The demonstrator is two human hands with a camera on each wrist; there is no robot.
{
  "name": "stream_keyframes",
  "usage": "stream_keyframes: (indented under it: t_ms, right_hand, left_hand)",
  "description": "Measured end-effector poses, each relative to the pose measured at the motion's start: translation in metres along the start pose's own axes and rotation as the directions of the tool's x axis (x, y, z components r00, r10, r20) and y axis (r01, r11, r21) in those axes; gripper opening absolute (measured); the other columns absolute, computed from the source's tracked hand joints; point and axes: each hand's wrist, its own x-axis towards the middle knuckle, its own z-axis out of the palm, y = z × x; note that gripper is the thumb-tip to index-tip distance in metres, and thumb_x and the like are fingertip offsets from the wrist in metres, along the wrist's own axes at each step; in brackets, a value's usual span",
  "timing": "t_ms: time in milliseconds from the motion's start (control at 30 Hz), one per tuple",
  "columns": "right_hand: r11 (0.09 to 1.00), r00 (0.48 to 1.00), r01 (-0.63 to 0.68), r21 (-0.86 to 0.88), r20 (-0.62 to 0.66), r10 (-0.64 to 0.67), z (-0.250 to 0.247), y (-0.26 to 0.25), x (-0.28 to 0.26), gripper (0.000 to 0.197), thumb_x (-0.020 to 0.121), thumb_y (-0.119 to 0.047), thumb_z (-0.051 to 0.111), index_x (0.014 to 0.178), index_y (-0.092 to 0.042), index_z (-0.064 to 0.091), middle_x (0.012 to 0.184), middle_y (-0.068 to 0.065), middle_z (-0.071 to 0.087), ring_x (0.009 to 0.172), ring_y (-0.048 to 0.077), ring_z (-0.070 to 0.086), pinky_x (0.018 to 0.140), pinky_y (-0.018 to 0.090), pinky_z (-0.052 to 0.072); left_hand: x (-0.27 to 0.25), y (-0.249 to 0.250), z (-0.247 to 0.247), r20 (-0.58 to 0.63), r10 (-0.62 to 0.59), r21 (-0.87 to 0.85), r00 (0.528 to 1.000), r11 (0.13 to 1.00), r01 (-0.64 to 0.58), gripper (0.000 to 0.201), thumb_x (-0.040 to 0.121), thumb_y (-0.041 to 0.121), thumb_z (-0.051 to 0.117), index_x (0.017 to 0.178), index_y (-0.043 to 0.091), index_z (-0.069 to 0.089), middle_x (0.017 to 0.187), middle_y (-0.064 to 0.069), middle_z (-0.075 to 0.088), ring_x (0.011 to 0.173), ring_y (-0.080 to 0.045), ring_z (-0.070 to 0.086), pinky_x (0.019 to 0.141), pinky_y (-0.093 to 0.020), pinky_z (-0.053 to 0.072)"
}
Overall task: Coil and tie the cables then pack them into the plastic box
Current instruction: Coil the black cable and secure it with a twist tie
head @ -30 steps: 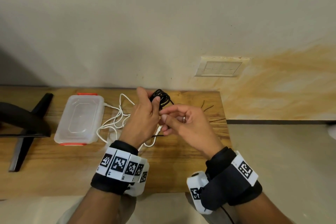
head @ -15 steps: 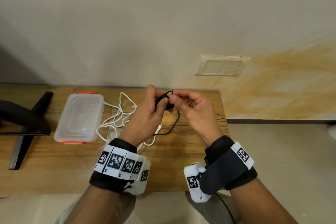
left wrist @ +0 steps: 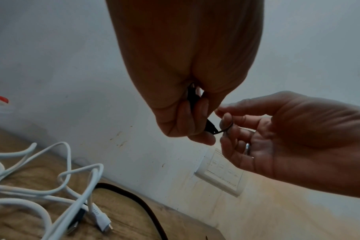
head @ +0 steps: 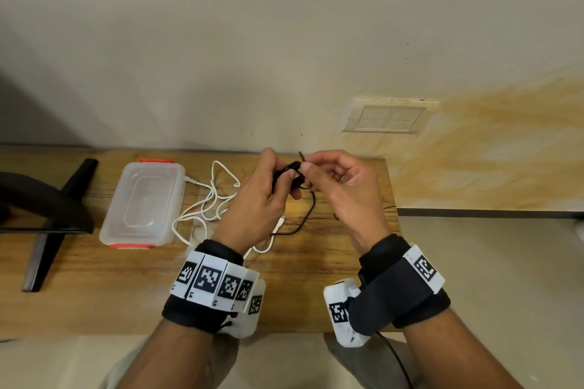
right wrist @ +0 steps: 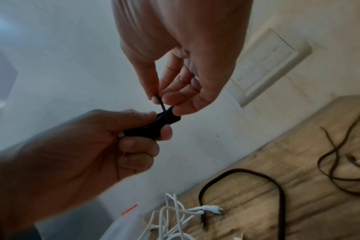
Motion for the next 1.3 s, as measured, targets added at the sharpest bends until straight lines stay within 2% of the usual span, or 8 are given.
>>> stream_keyframes:
  t_ms: [67, 133, 267, 433, 800, 967, 1167, 1300]
  right_hand:
    - [0.996, 1.0, 0.027, -0.09, 0.017, -0.026, 0.0028, 0.0002, -0.0051, 0.005, 0.086, -0.015, 0.078, 0.089, -0.018, 0.077, 0.078, 0.001, 0.074, 0.068, 0.003, 0.061, 0.067, 0.019, 0.053]
    - [0.984, 0.998, 0.062, -0.168, 0.038, -0.056, 0.0061, 0.0014, -0.0087, 0.004, 0.087, -0.016, 0.077, 0.088, -0.02, 0.078, 0.078, 0.003, 0.074, 0.066, 0.003, 0.059, 0.063, 0.017, 0.05]
    - [0.927, 0.978, 0.205, -0.313, 0.031, -0.206, 0.0087, 0.0037, -0.0098, 0.006, 0.087, -0.017, 0.076, 0.091, -0.021, 0.078, 0.082, -0.003, 0.07, 0.069, 0.004, 0.059, 0.063, 0.013, 0.048]
    - [0.823, 0.923, 0.368, -0.432, 0.059, -0.381, 0.0098, 0.007, -0.0105, 0.006, 0.086, -0.014, 0.075, 0.091, -0.014, 0.078, 0.082, -0.007, 0.064, 0.07, 0.01, 0.059, 0.065, 0.018, 0.053]
    - [0.8, 0.906, 0.406, -0.442, 0.081, -0.415, 0.0101, 0.0085, -0.0091, 0.004, 0.086, -0.015, 0.075, 0.089, -0.014, 0.077, 0.082, -0.003, 0.063, 0.068, 0.012, 0.058, 0.063, 0.029, 0.054]
    - [0.789, 0.901, 0.416, -0.453, 0.086, -0.425, 0.0099, 0.0078, -0.0096, 0.005, 0.087, -0.014, 0.075, 0.091, -0.013, 0.078, 0.083, -0.004, 0.065, 0.069, 0.011, 0.059, 0.064, 0.024, 0.054]
    - [0.784, 0.895, 0.425, -0.451, 0.081, -0.438, 0.0095, 0.0069, -0.0109, 0.005, 0.087, -0.013, 0.076, 0.092, -0.013, 0.078, 0.084, -0.004, 0.066, 0.07, 0.009, 0.06, 0.064, 0.019, 0.053]
    - [0.786, 0.897, 0.421, -0.452, 0.083, -0.433, 0.0104, 0.0087, -0.0105, 0.005, 0.087, -0.014, 0.076, 0.091, -0.014, 0.078, 0.083, -0.004, 0.066, 0.07, 0.009, 0.06, 0.064, 0.018, 0.052]
  left_hand:
    - [-0.0005, 0.0018, -0.0003, -0.027, 0.013, 0.015, 1.0, 1.0, -0.012, 0.015, 0.105, 0.019, 0.045, 0.096, 0.008, 0.041, 0.077, 0.006, 0.065, 0.068, -0.003, 0.058, 0.063, -0.021, 0.043]
    - [-0.0008, 0.0028, 0.0002, -0.062, 0.025, 0.045, 0.998, 0.999, -0.022, 0.013, 0.104, 0.016, 0.045, 0.095, 0.008, 0.04, 0.076, 0.011, 0.06, 0.064, -0.002, 0.054, 0.059, -0.017, 0.04]
    - [-0.0001, 0.0019, 0.0006, -0.121, 0.042, 0.078, 0.992, 0.996, -0.033, 0.013, 0.103, 0.017, 0.047, 0.095, 0.009, 0.041, 0.073, 0.009, 0.054, 0.058, -0.009, 0.049, 0.053, -0.026, 0.038]
    - [-0.0004, 0.002, 0.0001, -0.158, 0.065, 0.117, 0.985, 0.992, -0.047, 0.011, 0.102, 0.016, 0.049, 0.097, 0.008, 0.043, 0.07, 0.006, 0.054, 0.058, -0.01, 0.05, 0.051, -0.022, 0.037]
    - [-0.0004, 0.0022, 0.0007, -0.147, 0.065, 0.133, 0.987, 0.99, -0.045, 0.008, 0.101, 0.012, 0.049, 0.097, 0.009, 0.042, 0.069, 0.004, 0.056, 0.056, -0.012, 0.05, 0.05, -0.023, 0.037]
    - [0.0007, 0.0005, 0.0002, -0.145, 0.061, 0.126, 0.988, 0.991, -0.042, 0.008, 0.101, 0.012, 0.049, 0.097, 0.009, 0.042, 0.073, 0.001, 0.058, 0.058, -0.013, 0.051, 0.052, -0.03, 0.041]
    - [0.0017, -0.0022, -0.0005, -0.161, 0.043, 0.119, 0.986, 0.993, -0.024, 0.01, 0.101, 0.014, 0.05, 0.098, 0.009, 0.043, 0.072, 0.004, 0.056, 0.059, -0.01, 0.051, 0.052, -0.023, 0.039]
    - [0.0005, -0.0007, 0.0011, -0.146, 0.058, 0.125, 0.988, 0.991, -0.04, 0.008, 0.101, 0.012, 0.05, 0.099, 0.008, 0.043, 0.074, 0.001, 0.059, 0.06, -0.013, 0.053, 0.053, -0.028, 0.042]
